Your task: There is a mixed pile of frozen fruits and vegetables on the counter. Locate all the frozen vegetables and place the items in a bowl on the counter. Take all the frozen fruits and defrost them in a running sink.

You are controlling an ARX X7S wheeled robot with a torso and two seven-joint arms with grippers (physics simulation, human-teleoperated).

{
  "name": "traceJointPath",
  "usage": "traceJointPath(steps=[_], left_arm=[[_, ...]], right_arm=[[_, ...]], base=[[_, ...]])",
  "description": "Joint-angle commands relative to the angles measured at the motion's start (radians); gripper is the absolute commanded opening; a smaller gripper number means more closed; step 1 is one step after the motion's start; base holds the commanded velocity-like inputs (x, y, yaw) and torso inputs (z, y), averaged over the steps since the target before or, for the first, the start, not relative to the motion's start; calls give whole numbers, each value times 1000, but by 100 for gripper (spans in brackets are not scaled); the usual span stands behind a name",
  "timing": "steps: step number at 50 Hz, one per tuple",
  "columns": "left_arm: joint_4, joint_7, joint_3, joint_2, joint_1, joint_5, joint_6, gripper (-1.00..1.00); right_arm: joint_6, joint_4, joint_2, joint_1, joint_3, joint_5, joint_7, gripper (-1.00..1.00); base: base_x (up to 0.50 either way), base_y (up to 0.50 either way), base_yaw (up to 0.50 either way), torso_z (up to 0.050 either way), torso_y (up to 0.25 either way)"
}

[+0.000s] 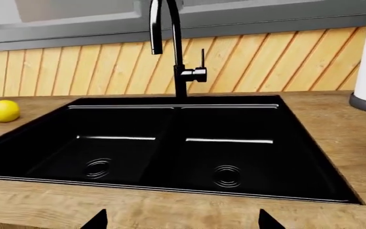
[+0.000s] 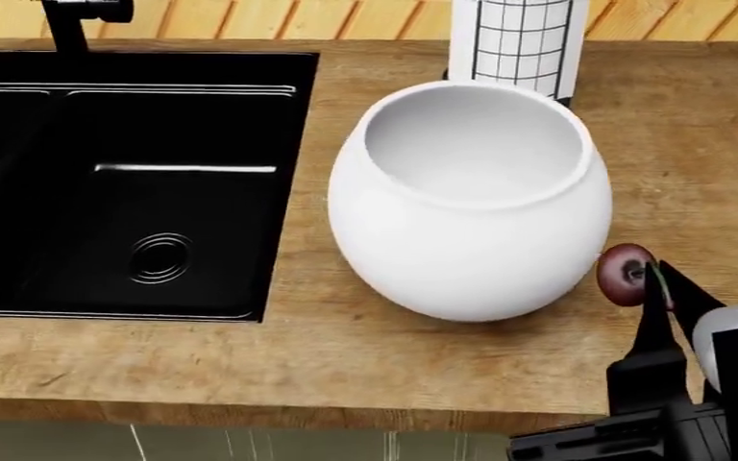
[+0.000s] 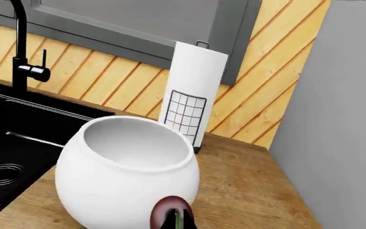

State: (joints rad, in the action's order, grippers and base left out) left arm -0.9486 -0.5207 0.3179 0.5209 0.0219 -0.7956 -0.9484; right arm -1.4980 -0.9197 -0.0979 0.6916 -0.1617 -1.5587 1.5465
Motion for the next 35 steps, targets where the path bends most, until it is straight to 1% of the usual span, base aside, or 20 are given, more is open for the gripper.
traceJointPath(steps=[1,2,4,8,10,11,17,19,22,23,26,27,29,31,35], left_arm=[[-6,13,28,3,13,-22,5,100],[5,20,9,-2,16,2,22,100],[-4,7,19,4,4,-22,2,100],[4,24,11,1,28,7,35,100],[-5,11,25,8,17,-21,15,100],[3,23,15,4,31,3,37,100],[-10,10,34,12,30,-27,24,100],[0,22,19,8,43,1,48,100],[-2,19,18,9,41,-2,47,100],[-5,18,23,11,43,-8,45,100],[-36,30,100,27,96,-58,48,100],[-23,36,73,19,94,-27,64,100],[-37,31,107,28,107,-60,56,100],[-32,42,98,26,119,-41,73,100],[-36,27,106,33,108,-65,59,100]], right_arm=[[19,-20,30,-33,-2,1,-12,-100],[22,-21,31,-31,-4,-6,-5,-100],[26,-24,35,-28,-4,-20,14,-100],[29,-36,41,-42,-19,-8,-5,-100],[30,-43,44,-51,-28,-6,-11,-100],[33,-46,47,-51,-33,-12,-6,-100],[36,-49,58,-48,-39,-32,15,-100],[29,-53,58,-60,-48,-11,-12,-100],[21,-57,59,-74,-60,33,-63,-100],[20,-58,58,-79,-63,59,-90,-100],[20,-63,56,-92,-61,118,-148,-100],[23,-66,55,-98,-60,135,-165,-100],[27,-72,55,-106,-62,153,-182,-100],[28,-75,56,-111,-63,165,-195,-100],[40,-73,61,-126,-53,227,-254,-100]], base=[[-105,500,0,0,0],[-102,500,0,0,0],[-78,500,0,0,0],[-12,500,0,0,0],[0,500,0,0,0],[0,500,0,0,0],[0,500,0,0,0],[0,500,0,0,0],[0,500,0,0,0],[0,500,0,0,0],[0,500,0,0,0],[0,500,0,0,0],[31,500,0,0,0],[64,500,0,0,0],[111,500,0,0,0]])
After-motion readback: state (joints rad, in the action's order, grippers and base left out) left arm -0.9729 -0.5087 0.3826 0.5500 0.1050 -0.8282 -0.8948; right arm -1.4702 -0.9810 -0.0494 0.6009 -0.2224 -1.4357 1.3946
